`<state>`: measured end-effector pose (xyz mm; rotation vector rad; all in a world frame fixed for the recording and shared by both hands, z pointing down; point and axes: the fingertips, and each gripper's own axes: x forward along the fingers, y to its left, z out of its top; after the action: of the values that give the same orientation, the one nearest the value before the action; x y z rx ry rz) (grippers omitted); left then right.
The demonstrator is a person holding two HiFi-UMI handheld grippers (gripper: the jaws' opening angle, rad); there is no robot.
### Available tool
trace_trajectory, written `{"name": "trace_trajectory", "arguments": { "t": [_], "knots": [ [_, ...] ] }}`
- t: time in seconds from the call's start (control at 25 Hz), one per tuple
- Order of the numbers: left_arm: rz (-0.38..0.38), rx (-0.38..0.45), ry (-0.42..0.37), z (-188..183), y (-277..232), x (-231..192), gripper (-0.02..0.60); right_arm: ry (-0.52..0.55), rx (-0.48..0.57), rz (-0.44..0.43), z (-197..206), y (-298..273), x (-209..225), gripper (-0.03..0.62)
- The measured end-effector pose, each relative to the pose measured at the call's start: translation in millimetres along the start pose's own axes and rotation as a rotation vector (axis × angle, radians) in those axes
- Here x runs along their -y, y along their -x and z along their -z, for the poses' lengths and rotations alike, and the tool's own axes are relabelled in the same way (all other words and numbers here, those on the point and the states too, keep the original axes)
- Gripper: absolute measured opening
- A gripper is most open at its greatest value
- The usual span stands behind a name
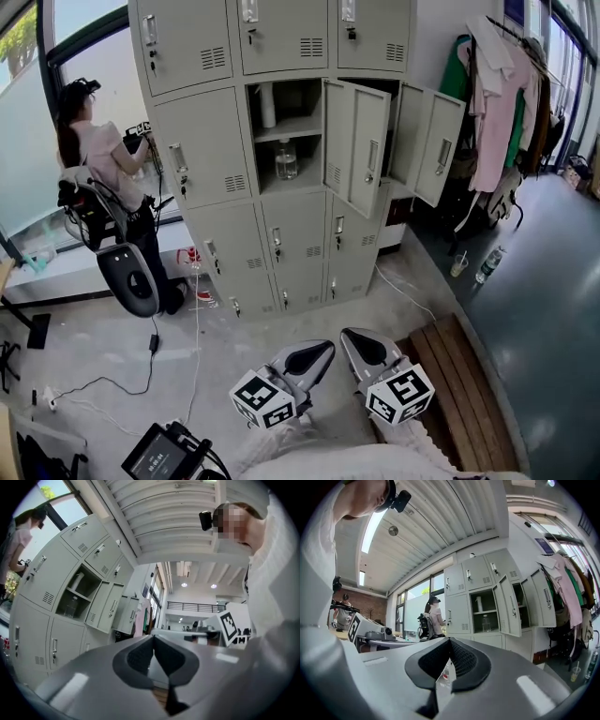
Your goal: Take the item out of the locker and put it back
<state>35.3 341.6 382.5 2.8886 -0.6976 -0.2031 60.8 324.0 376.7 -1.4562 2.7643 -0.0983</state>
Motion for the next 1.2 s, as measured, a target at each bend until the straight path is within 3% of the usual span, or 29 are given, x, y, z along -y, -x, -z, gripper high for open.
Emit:
{"name": "trace_trajectory", "arguments": {
  "t": [0.36,0.64,0.84,1.2],
  "knots": [
    [-0.006,0.034,-0.038,-36.1,-18.4,-114.9,0.008,-0.017,0.032,0.031,-11.7,-104.7,35.8,-0.003],
    [-0.03,0.036,0.016,-36.2,-37.0,-167.2,0.009,-0.014,0.006,0.047,-10.9,-152.4,63.0,-0.003],
    [-0.068,0.073,-0.038,-52.5,-58.0,-215.6,0.008,0.003,0.051,0.012,-20.1,-203.9,85.0,-0.003],
    [-0.113,0.085,-0.063,-79.1,-117.0,-315.5,0.008,0.019,0.054,-0.036,-37.1,-301.0,148.9,-0.003]
  ]
}}
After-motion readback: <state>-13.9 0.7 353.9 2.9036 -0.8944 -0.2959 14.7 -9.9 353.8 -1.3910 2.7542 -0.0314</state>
